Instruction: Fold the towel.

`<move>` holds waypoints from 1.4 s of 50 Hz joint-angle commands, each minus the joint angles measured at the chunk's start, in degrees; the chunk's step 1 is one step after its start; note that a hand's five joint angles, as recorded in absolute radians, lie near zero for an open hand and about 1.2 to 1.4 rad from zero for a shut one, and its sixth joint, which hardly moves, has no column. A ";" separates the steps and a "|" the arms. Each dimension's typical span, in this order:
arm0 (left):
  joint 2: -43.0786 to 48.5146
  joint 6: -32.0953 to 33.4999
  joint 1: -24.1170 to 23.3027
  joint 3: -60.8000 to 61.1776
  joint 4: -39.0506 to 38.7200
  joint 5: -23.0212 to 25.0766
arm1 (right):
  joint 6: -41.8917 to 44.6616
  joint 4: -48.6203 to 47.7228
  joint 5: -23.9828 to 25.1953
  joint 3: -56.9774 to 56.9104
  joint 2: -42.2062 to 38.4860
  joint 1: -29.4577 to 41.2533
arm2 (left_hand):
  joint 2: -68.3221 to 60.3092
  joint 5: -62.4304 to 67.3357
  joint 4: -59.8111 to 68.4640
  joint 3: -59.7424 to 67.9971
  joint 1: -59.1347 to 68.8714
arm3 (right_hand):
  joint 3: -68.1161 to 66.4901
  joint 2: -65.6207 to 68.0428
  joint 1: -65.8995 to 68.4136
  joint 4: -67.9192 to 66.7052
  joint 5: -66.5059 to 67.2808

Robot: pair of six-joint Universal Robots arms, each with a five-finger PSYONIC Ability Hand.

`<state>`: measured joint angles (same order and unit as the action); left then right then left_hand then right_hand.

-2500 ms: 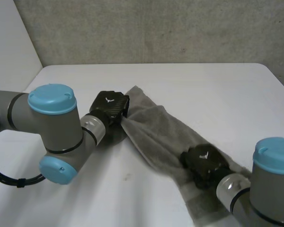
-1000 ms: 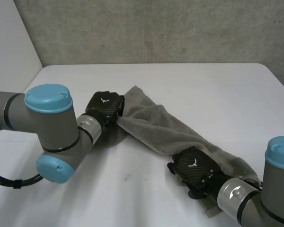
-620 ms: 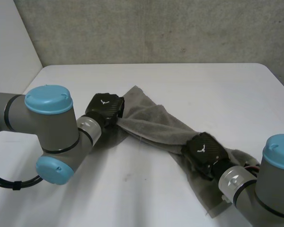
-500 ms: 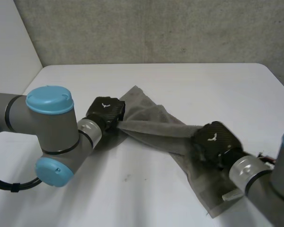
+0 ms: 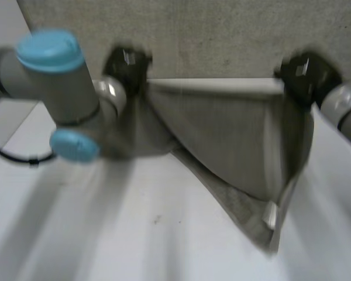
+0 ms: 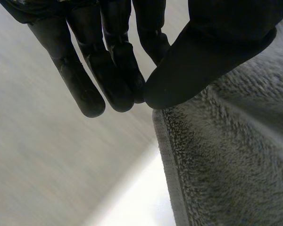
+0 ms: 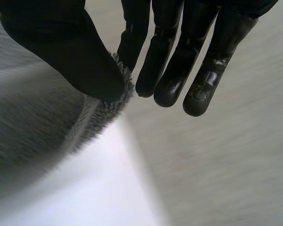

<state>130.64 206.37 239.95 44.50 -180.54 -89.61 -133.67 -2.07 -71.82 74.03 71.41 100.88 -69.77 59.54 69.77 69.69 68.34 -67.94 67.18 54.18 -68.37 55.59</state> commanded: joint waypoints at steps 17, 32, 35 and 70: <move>-7.95 -1.68 5.53 20.05 -12.75 -6.19 | -6.43 -4.63 7.75 3.39 -1.44 1.52 | -10.23 10.46 10.23 10.31 11.66 | -12.06 12.82 25.82 -11.63 14.41; -9.44 1.93 0.35 44.62 -11.24 -6.28 | 3.51 9.19 8.37 16.06 -7.61 1.52 | -10.23 10.46 10.23 10.31 11.66 | -12.06 12.82 25.82 -11.63 14.41; -11.46 2.01 -1.32 44.71 -11.15 -6.36 | 1.31 9.11 8.28 16.50 -7.43 1.34 | -10.23 10.46 10.23 10.31 11.66 | -12.06 12.82 25.82 -11.63 14.41; -15.16 1.31 -2.73 36.98 -11.07 -6.80 | -26.03 -11.55 6.62 32.33 -3.11 0.63 | -10.23 10.46 10.23 10.31 11.66 | 38.18 -37.42 -24.42 38.61 -35.83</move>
<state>115.63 207.76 237.43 84.65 -191.82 -96.39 -161.41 -12.16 -61.29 108.39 72.22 99.22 -69.80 59.75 69.77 69.70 68.79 -27.64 28.23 24.78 -27.42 17.50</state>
